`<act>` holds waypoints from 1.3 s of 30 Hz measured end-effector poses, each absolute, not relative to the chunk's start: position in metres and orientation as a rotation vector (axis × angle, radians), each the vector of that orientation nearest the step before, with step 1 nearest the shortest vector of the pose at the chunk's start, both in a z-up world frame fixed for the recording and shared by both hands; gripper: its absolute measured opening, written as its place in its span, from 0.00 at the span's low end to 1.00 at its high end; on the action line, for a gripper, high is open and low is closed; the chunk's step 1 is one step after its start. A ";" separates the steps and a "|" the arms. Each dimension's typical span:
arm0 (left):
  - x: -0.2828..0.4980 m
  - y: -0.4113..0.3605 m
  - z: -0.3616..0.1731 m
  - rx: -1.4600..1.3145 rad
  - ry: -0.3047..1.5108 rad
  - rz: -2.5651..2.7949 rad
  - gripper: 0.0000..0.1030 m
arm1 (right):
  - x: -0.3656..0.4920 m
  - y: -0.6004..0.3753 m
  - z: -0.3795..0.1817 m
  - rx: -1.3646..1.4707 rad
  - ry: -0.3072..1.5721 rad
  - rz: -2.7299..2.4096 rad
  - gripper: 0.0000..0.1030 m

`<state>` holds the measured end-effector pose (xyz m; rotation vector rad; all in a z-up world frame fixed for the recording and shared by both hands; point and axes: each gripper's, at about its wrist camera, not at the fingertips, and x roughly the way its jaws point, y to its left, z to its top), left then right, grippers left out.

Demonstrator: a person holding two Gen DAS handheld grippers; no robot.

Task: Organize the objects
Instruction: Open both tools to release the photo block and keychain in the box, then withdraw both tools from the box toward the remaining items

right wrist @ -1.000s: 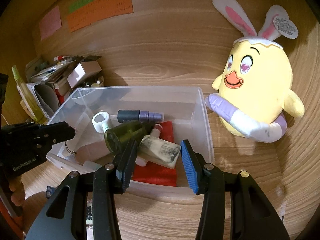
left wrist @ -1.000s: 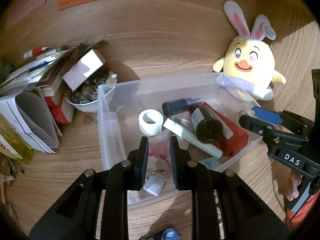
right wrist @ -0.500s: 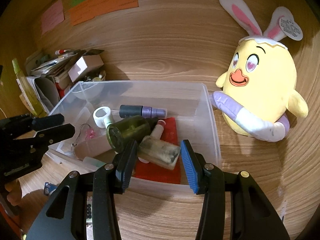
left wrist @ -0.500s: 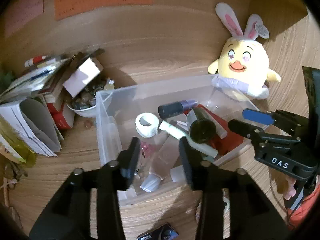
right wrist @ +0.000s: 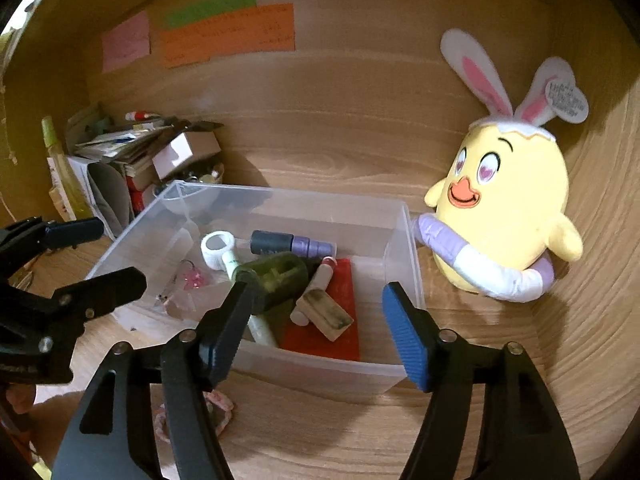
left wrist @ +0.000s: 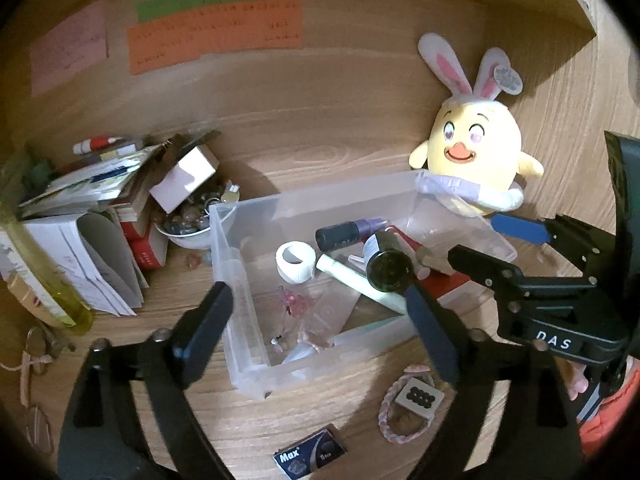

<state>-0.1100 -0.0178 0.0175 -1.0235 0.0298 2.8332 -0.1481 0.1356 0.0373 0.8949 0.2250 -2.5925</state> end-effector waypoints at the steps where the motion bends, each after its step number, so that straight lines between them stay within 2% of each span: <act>1: -0.108 -0.018 0.019 -1.016 0.030 2.837 0.88 | -0.146 0.136 0.039 0.887 0.225 -2.591 0.63; 5: -0.099 -0.019 0.025 -0.999 0.041 2.856 0.91 | -0.133 0.138 0.046 0.856 0.218 -2.582 0.68; 15: -0.079 -0.036 0.021 -1.033 0.022 2.872 0.92 | -0.108 0.147 0.053 0.824 0.198 -2.584 0.69; 39: -0.055 -0.073 -0.054 -1.365 -0.092 2.788 0.92 | -0.085 0.111 0.000 0.989 0.254 -2.397 0.69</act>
